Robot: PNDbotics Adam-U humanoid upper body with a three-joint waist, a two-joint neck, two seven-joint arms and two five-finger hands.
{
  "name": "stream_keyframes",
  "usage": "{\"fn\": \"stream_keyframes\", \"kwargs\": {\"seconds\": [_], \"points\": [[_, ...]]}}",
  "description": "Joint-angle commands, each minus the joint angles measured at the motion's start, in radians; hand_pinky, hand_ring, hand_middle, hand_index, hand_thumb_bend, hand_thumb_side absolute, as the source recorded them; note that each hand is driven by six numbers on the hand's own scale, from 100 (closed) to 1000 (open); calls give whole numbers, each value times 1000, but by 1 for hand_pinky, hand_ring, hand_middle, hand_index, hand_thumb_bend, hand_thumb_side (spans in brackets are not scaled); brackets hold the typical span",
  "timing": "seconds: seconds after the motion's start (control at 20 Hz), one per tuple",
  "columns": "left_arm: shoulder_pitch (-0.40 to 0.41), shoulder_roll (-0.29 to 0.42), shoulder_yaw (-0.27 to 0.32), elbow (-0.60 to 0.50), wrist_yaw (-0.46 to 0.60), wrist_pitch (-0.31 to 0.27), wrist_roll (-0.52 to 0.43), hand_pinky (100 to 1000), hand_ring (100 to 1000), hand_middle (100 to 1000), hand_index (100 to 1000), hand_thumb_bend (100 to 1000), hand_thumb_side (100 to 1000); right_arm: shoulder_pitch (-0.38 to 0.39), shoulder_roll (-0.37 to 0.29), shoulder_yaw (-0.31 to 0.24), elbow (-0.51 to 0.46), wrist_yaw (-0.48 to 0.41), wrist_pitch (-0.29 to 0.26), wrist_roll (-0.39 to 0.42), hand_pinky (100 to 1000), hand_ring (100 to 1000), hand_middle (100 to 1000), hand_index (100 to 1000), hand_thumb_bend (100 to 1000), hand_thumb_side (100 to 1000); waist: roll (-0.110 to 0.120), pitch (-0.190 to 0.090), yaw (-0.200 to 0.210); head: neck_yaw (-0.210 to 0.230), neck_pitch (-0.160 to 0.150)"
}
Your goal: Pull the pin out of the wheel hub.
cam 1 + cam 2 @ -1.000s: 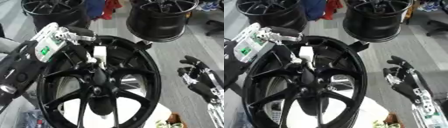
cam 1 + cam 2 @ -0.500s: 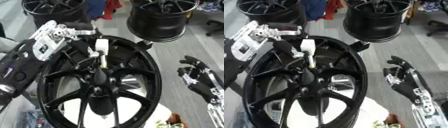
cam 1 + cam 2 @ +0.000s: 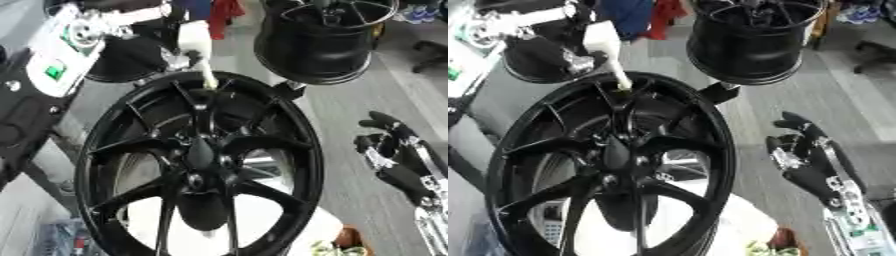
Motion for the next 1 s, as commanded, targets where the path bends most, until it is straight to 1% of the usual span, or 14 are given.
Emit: {"fn": "stream_keyframes", "kwargs": {"seconds": [0.05,0.2,0.35,0.4,0.5,0.55,0.6,0.65,0.7,0.8,0.85,0.9,0.95,1.0], "points": [[21,108,81,-41,-1,11,47,127,313,368,583,100,447,-2,-18,-14,-7,2,-1,-7,644,651,771,887,248,270,1,-16,7,-11,-2],[91,185,140,-13,-19,34,76,139,321,373,589,100,439,2,-18,-26,-7,5,-2,-17,644,651,771,887,248,270,4,-14,28,-31,-2],[171,262,176,56,-21,69,91,169,341,387,601,100,434,1,-17,-30,-9,8,-3,-23,644,651,771,887,248,270,2,-11,35,-36,-2],[196,275,185,80,-25,80,92,181,349,395,607,100,433,0,-16,-32,-9,8,-3,-24,644,651,771,887,248,271,1,-9,38,-39,-2],[249,278,202,131,-43,106,97,213,369,412,623,100,429,0,-14,-33,-9,8,-3,-25,644,651,771,887,249,271,-1,-9,40,-41,-2],[276,276,210,158,-57,118,103,250,394,436,644,100,430,0,-14,-32,-9,8,-3,-25,644,651,771,887,249,271,-2,-10,39,-40,-2],[303,275,219,185,-73,132,110,269,405,445,652,118,430,0,-13,-32,-9,8,-3,-25,644,651,771,887,249,271,-4,-9,39,-41,-2],[329,271,228,211,-88,145,120,311,436,475,676,144,432,-1,-13,-32,-9,8,-3,-24,644,651,771,888,249,271,-5,-10,37,-39,-2],[356,264,242,238,-105,159,132,387,484,516,706,186,444,-1,-14,-32,-10,9,-3,-24,644,651,771,888,250,271,-6,-10,36,-40,-2],[407,250,265,289,-136,188,159,528,608,652,803,328,502,-1,-14,-31,-10,8,-2,-23,645,651,771,888,250,271,-8,-11,31,-37,-2],[432,243,277,314,-151,193,174,591,680,733,862,421,568,-1,-14,-30,-11,8,-2,-23,645,651,771,887,250,271,-9,-12,27,-35,-2],[459,234,293,341,-168,192,190,625,718,767,889,492,619,-2,-14,-29,-10,8,-2,-22,645,651,771,887,251,271,-9,-12,24,-33,-2],[483,226,310,364,-184,183,207,655,751,804,915,581,677,-2,-14,-27,-10,8,-1,-20,645,651,771,887,250,271,-10,-13,21,-31,-2],[500,218,326,382,-199,172,222,672,771,833,935,659,725,-3,-13,-25,-10,7,-1,-18,645,651,771,888,251,271,-10,-14,20,-30,-2]]}}
